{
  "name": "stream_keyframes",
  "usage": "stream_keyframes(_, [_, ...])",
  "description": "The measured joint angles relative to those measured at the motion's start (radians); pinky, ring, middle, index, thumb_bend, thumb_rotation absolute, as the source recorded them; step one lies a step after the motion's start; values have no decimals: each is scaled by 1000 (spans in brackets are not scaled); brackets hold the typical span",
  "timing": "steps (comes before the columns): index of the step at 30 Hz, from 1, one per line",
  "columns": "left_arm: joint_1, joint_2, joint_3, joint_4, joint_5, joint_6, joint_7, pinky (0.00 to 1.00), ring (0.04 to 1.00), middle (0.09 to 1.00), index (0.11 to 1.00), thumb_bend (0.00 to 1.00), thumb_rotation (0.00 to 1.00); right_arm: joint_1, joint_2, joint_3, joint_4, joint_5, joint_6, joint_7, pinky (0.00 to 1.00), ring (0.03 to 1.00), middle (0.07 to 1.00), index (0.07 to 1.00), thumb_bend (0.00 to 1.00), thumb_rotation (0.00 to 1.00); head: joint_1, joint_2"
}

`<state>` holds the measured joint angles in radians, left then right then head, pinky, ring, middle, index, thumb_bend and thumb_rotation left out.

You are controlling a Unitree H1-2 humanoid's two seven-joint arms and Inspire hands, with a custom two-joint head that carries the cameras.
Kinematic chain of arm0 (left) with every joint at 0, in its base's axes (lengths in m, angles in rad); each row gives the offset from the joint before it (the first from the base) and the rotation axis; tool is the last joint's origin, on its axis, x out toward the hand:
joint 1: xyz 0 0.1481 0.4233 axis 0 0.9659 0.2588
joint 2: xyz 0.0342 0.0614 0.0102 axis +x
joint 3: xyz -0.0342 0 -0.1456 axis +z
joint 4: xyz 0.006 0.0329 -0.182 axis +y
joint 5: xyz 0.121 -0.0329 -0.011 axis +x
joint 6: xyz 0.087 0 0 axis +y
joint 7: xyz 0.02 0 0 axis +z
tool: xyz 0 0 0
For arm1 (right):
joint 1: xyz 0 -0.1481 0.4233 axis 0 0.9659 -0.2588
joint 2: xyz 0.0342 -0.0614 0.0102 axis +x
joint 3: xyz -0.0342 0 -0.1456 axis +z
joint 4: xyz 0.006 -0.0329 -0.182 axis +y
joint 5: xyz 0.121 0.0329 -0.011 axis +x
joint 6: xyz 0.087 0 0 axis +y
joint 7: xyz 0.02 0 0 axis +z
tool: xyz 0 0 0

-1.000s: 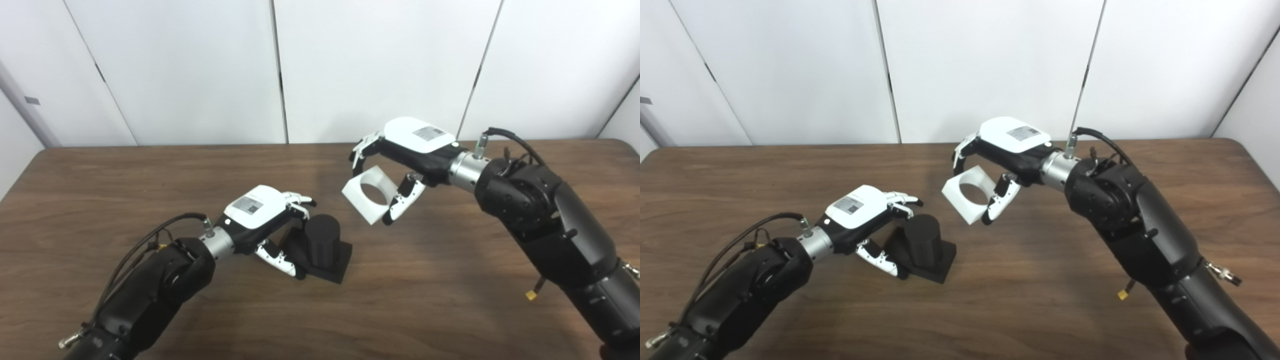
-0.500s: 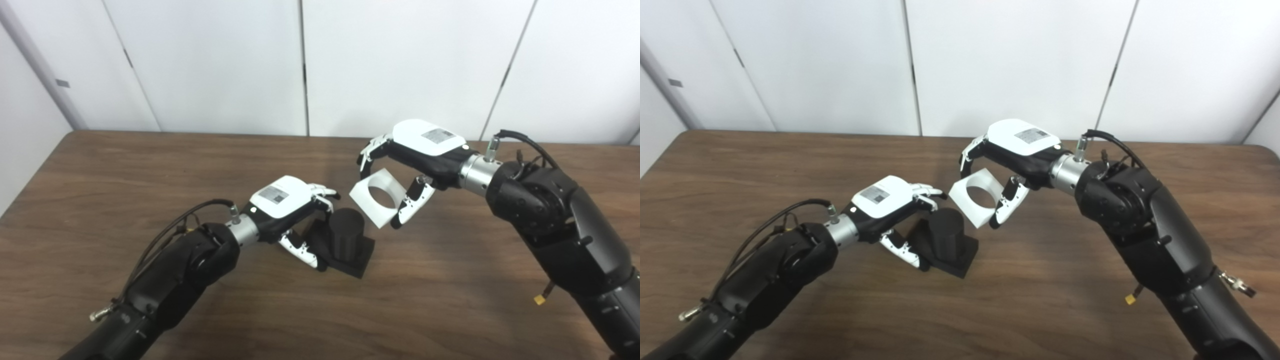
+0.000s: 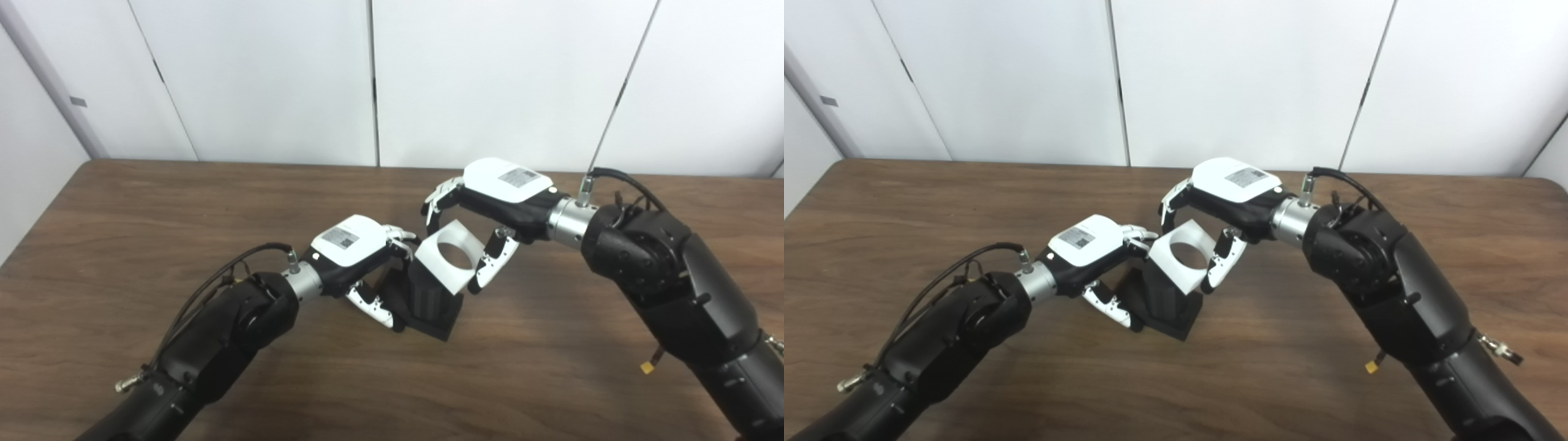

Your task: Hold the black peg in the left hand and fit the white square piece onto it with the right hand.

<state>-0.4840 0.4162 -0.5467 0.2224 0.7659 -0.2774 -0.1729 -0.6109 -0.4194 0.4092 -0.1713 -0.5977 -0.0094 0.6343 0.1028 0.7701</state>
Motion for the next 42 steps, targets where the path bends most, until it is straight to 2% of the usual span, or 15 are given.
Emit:
stream_keyframes(8, [1, -3, -1, -4, 0, 2, -1, 767, 879, 883, 490, 523, 74, 0, 37, 26, 0, -2, 0, 9, 845, 854, 786, 480, 523, 134, 2, 6])
stream_keyframes(27, [2, -4, -5, -15, 7, 21, -4, 749, 869, 857, 490, 523, 75, 0, 52, 48, 15, -22, 0, 25, 854, 848, 784, 479, 523, 136, 14, 20])
stream_keyframes(42, [7, -5, -7, -25, 15, 31, -5, 748, 870, 857, 490, 523, 75, -1, 61, 85, 88, -49, -15, 2, 865, 859, 795, 485, 521, 140, 17, 29])
